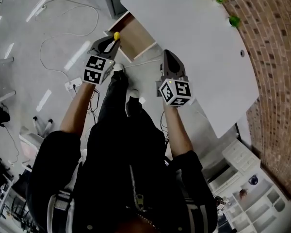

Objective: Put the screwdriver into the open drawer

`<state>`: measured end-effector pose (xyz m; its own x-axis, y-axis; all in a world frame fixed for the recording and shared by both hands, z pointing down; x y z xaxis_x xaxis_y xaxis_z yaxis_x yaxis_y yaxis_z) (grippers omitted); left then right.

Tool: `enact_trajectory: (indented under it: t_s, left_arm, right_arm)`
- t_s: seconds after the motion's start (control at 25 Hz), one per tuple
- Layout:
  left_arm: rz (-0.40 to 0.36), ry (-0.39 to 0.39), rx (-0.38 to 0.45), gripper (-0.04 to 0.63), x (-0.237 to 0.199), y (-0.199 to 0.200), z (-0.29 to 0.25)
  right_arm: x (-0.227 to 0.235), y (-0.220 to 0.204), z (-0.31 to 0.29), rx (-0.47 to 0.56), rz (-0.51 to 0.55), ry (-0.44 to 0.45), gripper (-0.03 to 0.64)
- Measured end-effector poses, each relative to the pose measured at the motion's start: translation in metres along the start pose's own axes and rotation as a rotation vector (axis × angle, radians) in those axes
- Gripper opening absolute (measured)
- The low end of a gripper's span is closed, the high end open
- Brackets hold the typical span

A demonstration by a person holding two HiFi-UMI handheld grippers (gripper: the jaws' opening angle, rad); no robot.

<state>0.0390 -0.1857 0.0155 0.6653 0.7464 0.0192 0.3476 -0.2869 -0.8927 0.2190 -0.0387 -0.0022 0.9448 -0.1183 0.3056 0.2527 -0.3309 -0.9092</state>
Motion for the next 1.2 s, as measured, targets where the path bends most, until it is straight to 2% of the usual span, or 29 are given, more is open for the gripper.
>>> enact_trajectory:
  t_s: [0.28, 0.52, 0.92, 1.2]
  left_arm:
    - [-0.030, -0.081, -0.086, 0.081, 0.006, -0.045, -0.049]
    - [-0.063, -0.109, -0.158, 0.081, 0.010, -0.084, -0.099]
    - [-0.171, -0.126, -0.254, 0.081, 0.026, -0.154, -0.188]
    - [-0.299, -0.151, -0.350, 0.081, 0.040, -0.215, -0.255]
  right_arm:
    - [0.009, -0.032, -0.002, -0.031, -0.074, -0.066, 0.006]
    - [0.018, -0.059, -0.002, -0.071, -0.124, -0.108, 0.006]
    - [0.025, -0.092, -0.010, -0.101, -0.195, -0.123, 0.006]
    - [0.022, -0.124, -0.003, -0.138, -0.265, -0.169, 0.006]
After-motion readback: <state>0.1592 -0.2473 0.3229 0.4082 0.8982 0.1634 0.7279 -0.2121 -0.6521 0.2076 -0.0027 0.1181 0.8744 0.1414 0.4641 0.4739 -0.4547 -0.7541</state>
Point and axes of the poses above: the fingertips, and each gripper's own axes: z backward along the fingers, x to its right, y out of its top, the point moved 5 cm from there along z, backward along the fingers, and after that the axes turned 14 degrees about y, right-handed, at the moved point
